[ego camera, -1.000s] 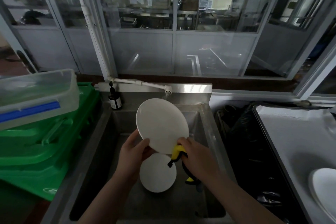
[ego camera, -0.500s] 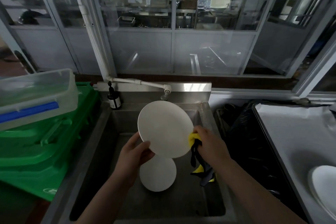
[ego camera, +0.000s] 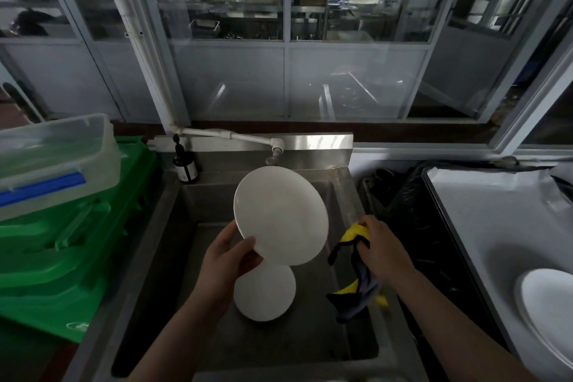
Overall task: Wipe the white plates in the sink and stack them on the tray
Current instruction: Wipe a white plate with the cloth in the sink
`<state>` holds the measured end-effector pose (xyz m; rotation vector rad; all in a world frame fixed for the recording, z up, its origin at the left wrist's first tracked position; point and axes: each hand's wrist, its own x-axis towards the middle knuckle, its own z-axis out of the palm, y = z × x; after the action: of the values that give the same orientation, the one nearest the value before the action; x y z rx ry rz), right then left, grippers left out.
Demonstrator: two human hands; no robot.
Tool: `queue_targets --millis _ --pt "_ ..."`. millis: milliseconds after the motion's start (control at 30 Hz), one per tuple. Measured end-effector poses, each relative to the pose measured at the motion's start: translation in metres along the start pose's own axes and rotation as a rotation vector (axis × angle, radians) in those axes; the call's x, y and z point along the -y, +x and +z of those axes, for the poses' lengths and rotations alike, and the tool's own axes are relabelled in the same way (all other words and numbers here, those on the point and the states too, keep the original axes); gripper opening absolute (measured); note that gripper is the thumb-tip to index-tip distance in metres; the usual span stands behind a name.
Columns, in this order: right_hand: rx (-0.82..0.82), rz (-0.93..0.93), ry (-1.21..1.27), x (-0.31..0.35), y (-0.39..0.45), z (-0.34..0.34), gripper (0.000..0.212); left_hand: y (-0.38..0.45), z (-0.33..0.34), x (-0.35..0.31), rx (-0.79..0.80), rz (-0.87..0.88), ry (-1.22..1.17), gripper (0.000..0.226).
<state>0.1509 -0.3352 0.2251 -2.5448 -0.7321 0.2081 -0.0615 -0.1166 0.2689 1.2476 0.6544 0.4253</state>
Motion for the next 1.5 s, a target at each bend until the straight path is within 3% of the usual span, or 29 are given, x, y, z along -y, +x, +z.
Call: queue_targets --millis 367,700,900,1067,1167,1333,1500 --pt "0.089 0.262 -0.201 -0.059 -0.004 -0.005 0.041 0.000 0.010 0.007 0.044 -0.019 0.041 0.043" --pt "0.123 0.329 -0.258 -0.072 -0.011 -0.001 0.038 -0.003 0.016 0.009 0.068 -0.018 0.054 0.042" --pt "0.068 0.327 -0.064 -0.055 -0.005 -0.004 0.032 -0.005 0.013 0.007 0.084 -0.012 0.058 0.041" --pt "-0.012 0.257 0.330 -0.018 0.004 -0.013 0.012 -0.009 0.008 0.005 0.131 -0.008 0.060 0.044" --pt "-0.045 0.236 0.527 0.009 0.011 -0.019 0.015 -0.009 0.007 0.003 0.172 -0.016 0.085 0.045" --pt "-0.093 0.145 0.494 0.028 0.014 -0.025 0.030 -0.012 0.006 0.003 0.201 -0.025 0.106 0.047" --pt "-0.077 0.101 0.396 0.031 0.010 -0.029 0.015 -0.015 0.004 -0.001 0.202 -0.010 0.136 0.045"
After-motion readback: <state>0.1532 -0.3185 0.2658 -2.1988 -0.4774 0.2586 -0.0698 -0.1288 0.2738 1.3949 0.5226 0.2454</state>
